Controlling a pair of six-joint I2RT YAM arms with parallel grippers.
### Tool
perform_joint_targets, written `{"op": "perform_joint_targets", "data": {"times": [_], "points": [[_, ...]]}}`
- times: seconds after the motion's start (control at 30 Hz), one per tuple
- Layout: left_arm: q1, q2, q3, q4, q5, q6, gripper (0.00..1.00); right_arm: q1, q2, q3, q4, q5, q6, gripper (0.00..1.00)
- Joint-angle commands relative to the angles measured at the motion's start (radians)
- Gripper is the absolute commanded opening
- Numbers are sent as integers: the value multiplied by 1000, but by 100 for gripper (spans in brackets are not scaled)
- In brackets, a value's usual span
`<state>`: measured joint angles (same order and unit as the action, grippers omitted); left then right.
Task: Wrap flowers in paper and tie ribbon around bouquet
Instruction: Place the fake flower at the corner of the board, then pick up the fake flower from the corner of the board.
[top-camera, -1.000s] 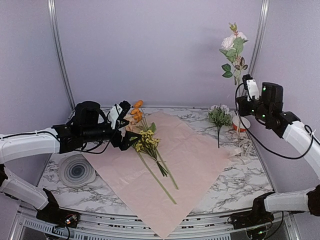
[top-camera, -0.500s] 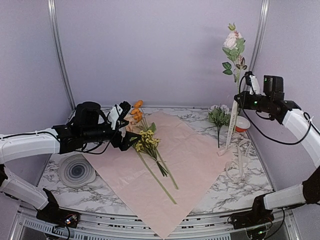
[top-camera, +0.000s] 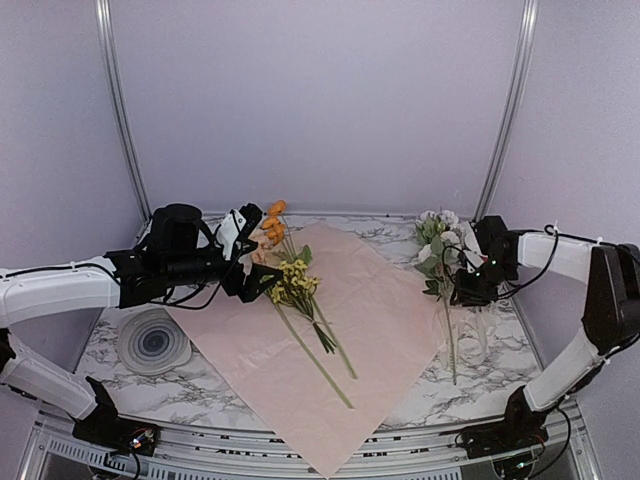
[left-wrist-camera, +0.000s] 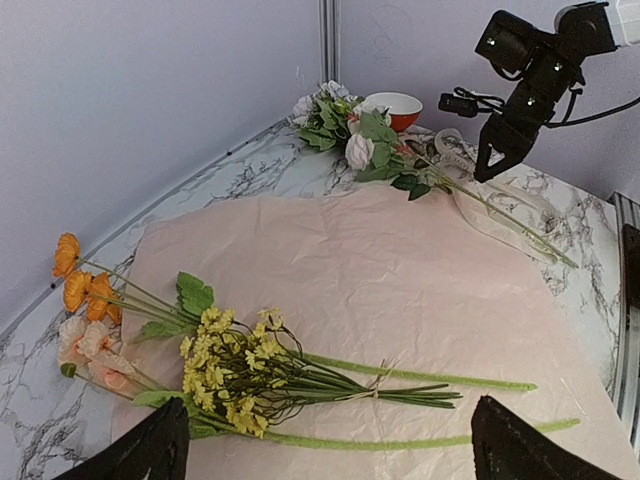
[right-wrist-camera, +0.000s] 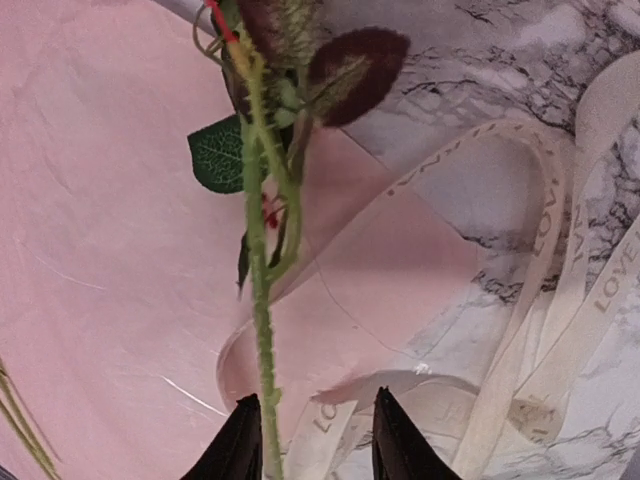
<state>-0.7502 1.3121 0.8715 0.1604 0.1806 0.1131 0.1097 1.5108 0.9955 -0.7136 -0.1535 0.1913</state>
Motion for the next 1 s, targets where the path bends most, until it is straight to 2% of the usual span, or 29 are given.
{"op": "perform_joint_targets", "data": {"times": [0.0,0.07,0.17,0.23,0.3,0.37,0.43,0.5,0.6,0.67,0.8,0.9,0.97], "points": [[-7,-10,-4,13,-14,13,99,8,54,31,17,109,0,44],[-8,-11,-5,12,-17,16,99,7,70,62,16,131,-10,52],[-9,-9,-4,11,-19,18,99,8,97,126,33,127,-36,55],[-9,-6,-3,9,-20,20,99,8,120,164,64,83,-55,50],[-9,-4,-3,7,-24,23,99,11,153,189,73,37,-56,36],[-11,-2,-2,3,-28,24,99,26,178,189,86,0,-51,31],[-11,-2,-3,2,-33,28,99,51,197,178,103,-7,-46,33],[-12,0,-3,2,-32,30,99,66,220,173,116,-5,-42,41],[-12,4,-2,2,-29,28,99,69,261,174,136,13,-34,43],[-14,4,-3,1,-29,30,99,71,287,187,128,68,-38,38],[-15,5,-3,-1,-34,34,99,77,289,196,127,92,-55,15],[-15,8,-2,-1,-34,34,99,77,256,199,120,133,-57,1],[-15,10,-2,-1,-32,32,99,77,230,203,111,145,-63,0]]}}
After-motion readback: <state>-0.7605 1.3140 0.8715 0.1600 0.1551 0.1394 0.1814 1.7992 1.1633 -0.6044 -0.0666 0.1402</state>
